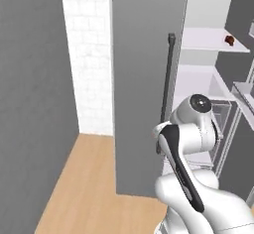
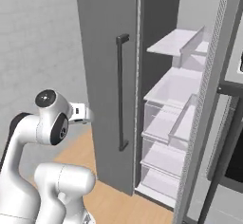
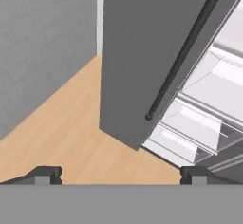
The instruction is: Place one cucumber and one chicken drumstick in each tupperware on the nearby counter, to pack two identical lunches.
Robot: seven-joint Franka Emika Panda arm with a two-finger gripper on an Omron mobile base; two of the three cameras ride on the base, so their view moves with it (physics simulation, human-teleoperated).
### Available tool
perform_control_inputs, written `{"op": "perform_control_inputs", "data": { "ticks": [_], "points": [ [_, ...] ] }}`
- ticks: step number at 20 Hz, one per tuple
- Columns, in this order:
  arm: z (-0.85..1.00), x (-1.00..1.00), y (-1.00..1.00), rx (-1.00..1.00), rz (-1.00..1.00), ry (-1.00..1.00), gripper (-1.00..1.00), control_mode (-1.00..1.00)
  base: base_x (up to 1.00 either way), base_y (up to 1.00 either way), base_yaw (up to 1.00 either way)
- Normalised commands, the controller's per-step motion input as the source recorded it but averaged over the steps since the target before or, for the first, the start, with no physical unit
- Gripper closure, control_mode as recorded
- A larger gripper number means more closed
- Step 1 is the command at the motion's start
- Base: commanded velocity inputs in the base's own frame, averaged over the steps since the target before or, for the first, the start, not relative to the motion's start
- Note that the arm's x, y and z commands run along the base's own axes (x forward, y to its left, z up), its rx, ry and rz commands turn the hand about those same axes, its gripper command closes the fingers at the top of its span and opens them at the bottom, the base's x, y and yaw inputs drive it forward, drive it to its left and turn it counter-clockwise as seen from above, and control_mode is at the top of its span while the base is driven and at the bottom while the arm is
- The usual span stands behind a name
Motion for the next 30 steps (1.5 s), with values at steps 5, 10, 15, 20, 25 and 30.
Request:
{"op": "perform_control_inputs", "data": {
  "ticks": [5, 10, 15, 20, 25, 30],
  "points": [
    [0.00, 0.00, 0.00, 0.00, 0.00, 0.00, -1.00, 1.00, 0.36, -0.23, -0.26],
    [0.00, 0.00, 0.00, 0.00, 0.00, 0.00, -1.00, 1.00, 0.99, -0.40, -0.51],
    [0.00, 0.00, 0.00, 0.00, 0.00, 0.00, -1.00, 1.00, 0.72, -0.12, -0.32],
    [0.00, 0.00, 0.00, 0.00, 0.00, 0.00, -1.00, 1.00, 0.28, -0.18, -0.49],
    [0.00, 0.00, 0.00, 0.00, 0.00, 0.00, -1.00, 1.00, 0.50, 0.11, -0.19],
    [0.00, 0.00, 0.00, 0.00, 0.00, 0.00, -1.00, 1.00, 0.63, -0.02, -0.05]
  ]
}}
